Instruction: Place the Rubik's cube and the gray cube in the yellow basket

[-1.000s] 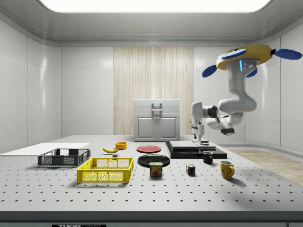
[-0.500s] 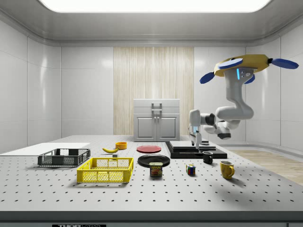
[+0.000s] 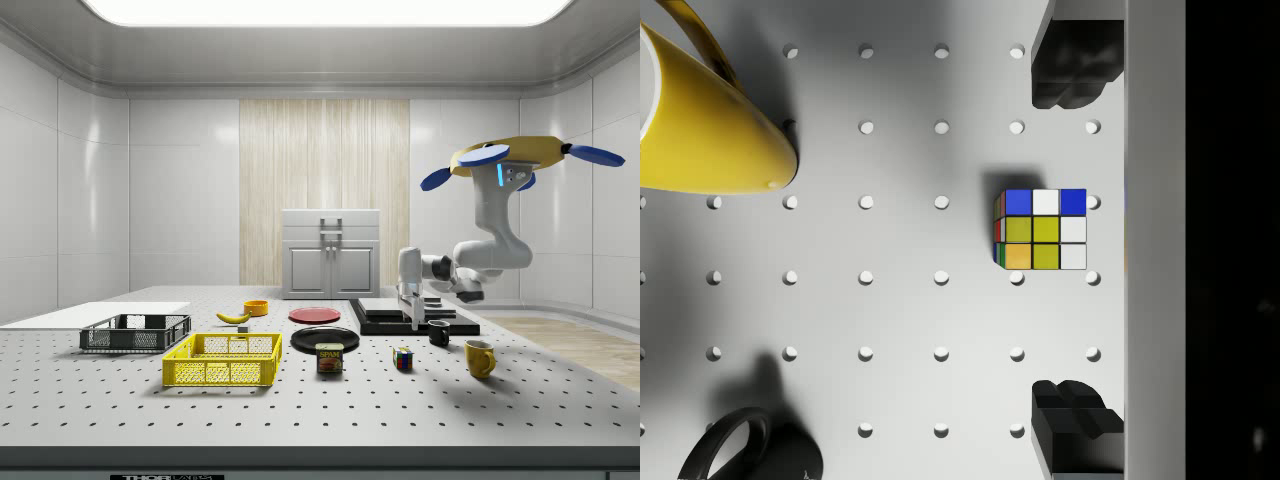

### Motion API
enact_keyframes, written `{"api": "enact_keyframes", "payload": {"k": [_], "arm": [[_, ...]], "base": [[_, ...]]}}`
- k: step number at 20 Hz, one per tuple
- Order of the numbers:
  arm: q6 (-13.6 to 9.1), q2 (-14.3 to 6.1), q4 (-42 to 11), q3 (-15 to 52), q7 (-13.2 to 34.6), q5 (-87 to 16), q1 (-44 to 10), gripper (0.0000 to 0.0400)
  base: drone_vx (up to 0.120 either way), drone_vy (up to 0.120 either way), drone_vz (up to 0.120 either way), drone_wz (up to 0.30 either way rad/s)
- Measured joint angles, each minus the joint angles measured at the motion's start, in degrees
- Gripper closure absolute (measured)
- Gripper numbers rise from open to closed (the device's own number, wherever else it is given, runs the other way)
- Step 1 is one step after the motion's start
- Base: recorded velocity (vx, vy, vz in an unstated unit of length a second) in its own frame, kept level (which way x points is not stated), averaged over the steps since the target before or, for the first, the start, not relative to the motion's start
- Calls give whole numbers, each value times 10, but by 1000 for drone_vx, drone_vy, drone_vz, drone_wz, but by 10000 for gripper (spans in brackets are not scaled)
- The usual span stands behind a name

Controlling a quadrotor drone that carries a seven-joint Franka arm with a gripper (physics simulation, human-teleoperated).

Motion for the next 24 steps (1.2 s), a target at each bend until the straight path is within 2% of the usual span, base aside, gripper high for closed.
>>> {"api": "enact_keyframes", "payload": {"k": [7,12,18,24], "arm": [[17,-19,1,6,6,10,-6,0],[29,-32,2,9,10,16,-10,0],[43,-47,3,13,14,24,-15,0],[66,-65,7,-5,14,10,-15,0]], "base": [[6,6,-120,0],[104,0,-8,0],[0,0,-120,0],[0,0,-7,0]]}}
